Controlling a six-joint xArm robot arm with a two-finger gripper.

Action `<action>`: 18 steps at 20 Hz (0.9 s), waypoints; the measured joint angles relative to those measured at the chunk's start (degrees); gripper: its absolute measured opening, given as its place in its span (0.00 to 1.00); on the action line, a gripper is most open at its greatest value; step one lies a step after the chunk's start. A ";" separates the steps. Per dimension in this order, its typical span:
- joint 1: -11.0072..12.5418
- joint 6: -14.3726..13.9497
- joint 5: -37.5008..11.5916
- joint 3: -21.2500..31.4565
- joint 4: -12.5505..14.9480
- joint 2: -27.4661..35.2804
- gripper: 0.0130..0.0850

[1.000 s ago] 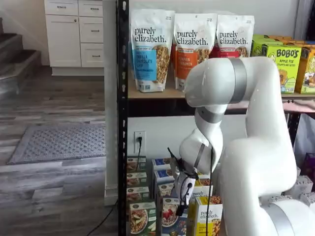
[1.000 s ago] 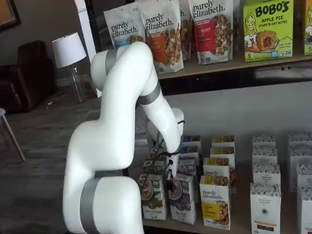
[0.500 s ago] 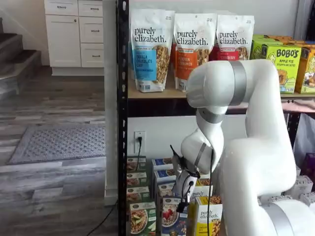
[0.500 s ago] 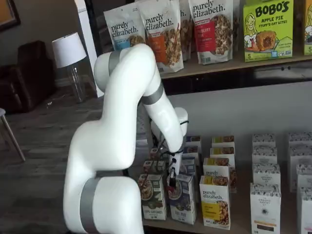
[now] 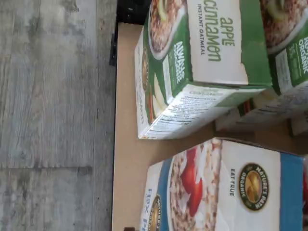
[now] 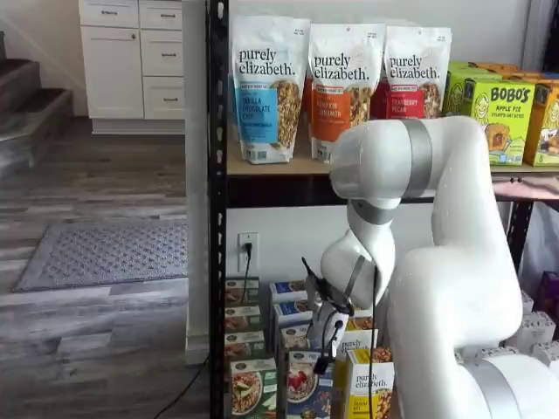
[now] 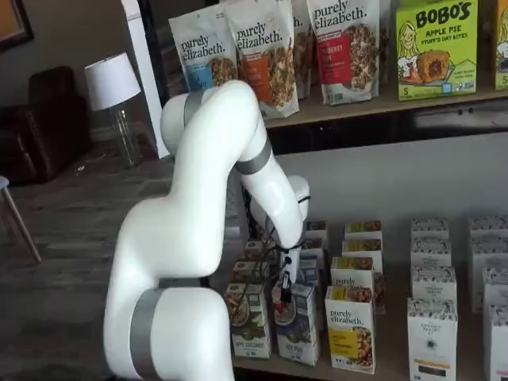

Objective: Pick up the blue and white box that is on the bottom shelf, the second box from the left

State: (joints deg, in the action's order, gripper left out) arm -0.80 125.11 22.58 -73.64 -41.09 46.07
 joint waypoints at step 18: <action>0.05 -5.55 -1.08 -7.12 6.48 6.90 1.00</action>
State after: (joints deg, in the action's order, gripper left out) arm -0.75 119.56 21.50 -80.76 -34.61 52.97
